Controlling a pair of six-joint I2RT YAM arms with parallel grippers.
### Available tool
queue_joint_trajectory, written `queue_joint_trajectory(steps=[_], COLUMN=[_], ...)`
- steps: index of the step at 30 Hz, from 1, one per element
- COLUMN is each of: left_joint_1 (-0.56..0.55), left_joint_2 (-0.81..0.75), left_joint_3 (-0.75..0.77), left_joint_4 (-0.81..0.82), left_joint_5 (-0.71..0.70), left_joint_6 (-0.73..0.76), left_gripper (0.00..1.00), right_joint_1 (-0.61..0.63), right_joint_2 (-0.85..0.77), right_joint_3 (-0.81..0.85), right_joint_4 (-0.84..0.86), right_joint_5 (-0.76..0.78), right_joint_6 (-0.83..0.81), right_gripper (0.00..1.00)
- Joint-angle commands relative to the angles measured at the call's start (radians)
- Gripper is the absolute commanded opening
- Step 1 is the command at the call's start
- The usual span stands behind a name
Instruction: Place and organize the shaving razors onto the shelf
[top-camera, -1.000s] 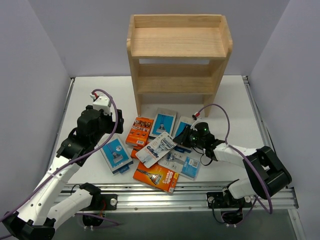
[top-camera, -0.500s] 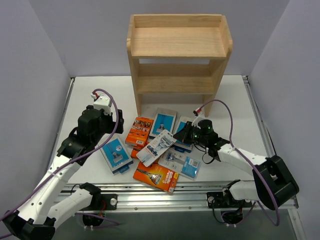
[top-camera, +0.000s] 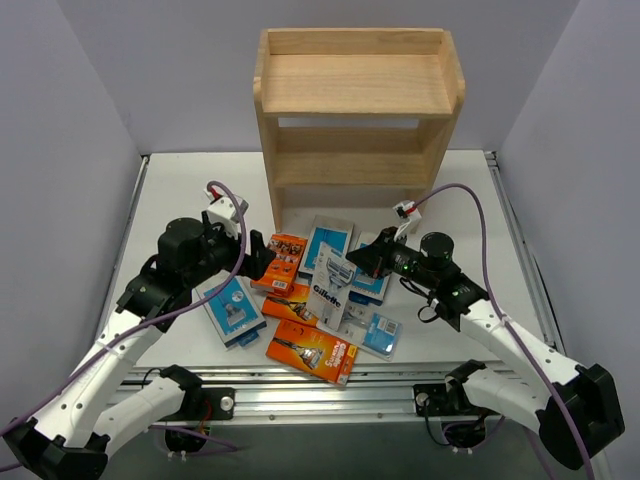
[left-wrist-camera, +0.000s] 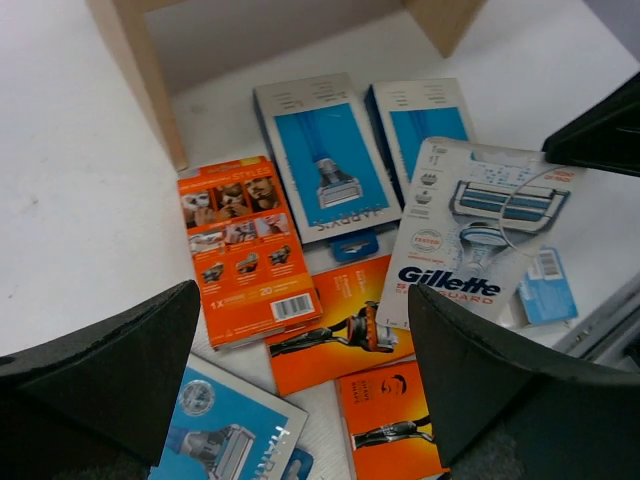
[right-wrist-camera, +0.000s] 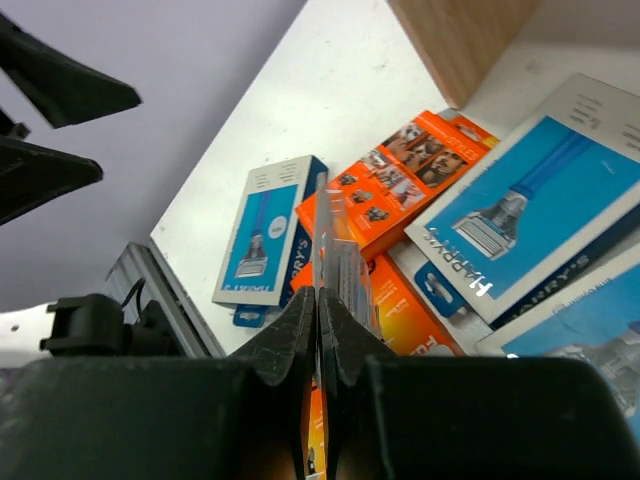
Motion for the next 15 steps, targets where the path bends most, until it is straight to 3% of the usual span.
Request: queue_joint_trajectory(steps=[1,15], left_joint_1=[-0.025,-0.083], left_joint_2=[-0.027,-0.043], left_joint_3=[-0.002,-0.034], left_joint_4=[0.097,0.163], left_joint_5=[0.163,0.379], left_joint_6=[0.015,0.039], left_gripper=[0.94,0.94], right_joint_1=[0.009,0.028], right_joint_2=[-0.053,-0.139], right_joint_3=[0.042,0.065], right_joint_4=[0.039,0.099], right_joint_5=[-0.119,-0.296], right_joint_6=[-0.05,-0.03], right_gripper=[0.0,0.0])
